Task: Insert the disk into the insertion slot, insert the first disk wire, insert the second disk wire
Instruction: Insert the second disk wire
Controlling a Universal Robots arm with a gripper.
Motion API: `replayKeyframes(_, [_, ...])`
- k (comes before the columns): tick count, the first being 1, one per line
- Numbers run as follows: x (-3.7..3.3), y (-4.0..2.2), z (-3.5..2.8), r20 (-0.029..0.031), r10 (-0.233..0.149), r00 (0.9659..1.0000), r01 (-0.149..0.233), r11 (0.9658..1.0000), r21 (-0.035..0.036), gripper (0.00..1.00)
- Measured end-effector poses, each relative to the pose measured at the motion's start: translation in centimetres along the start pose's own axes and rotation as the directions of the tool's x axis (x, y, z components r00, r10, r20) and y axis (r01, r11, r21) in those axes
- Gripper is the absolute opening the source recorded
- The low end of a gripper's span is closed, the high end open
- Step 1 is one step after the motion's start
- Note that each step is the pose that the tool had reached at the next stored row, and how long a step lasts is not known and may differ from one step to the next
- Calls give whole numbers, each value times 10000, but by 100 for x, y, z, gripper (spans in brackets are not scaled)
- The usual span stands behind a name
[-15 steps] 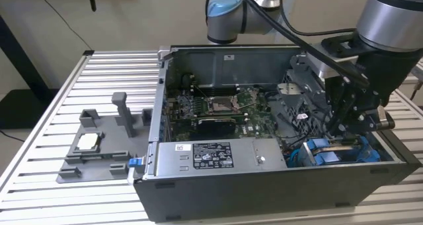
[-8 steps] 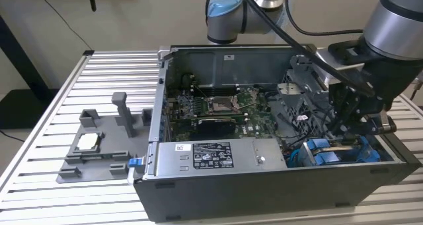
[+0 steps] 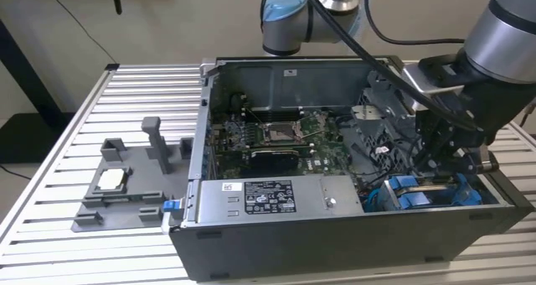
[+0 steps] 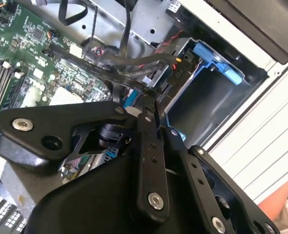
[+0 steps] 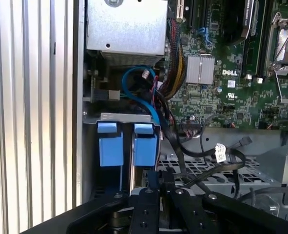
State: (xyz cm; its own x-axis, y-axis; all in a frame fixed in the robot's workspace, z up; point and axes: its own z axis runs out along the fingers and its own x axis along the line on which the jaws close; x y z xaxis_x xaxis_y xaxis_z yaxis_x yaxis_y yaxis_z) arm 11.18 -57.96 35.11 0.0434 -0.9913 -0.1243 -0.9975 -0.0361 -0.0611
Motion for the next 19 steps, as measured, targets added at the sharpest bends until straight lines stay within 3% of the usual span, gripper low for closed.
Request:
replayKeyframes(2, [24,-15,4,72,21,10000,-21,9999,-128,15])
replayKeyframes(6, [60,-53,26,257,39,9997,-34,9998,-173,15])
replayKeyframes(9, [78,-84,41,334,54,9994,-46,9997,-237,15])
replayKeyframes(13, [113,-118,43,352,81,9993,-67,9992,-402,15])
replayKeyframes(19, [125,-161,52,360,87,9993,-71,9990,-430,15])
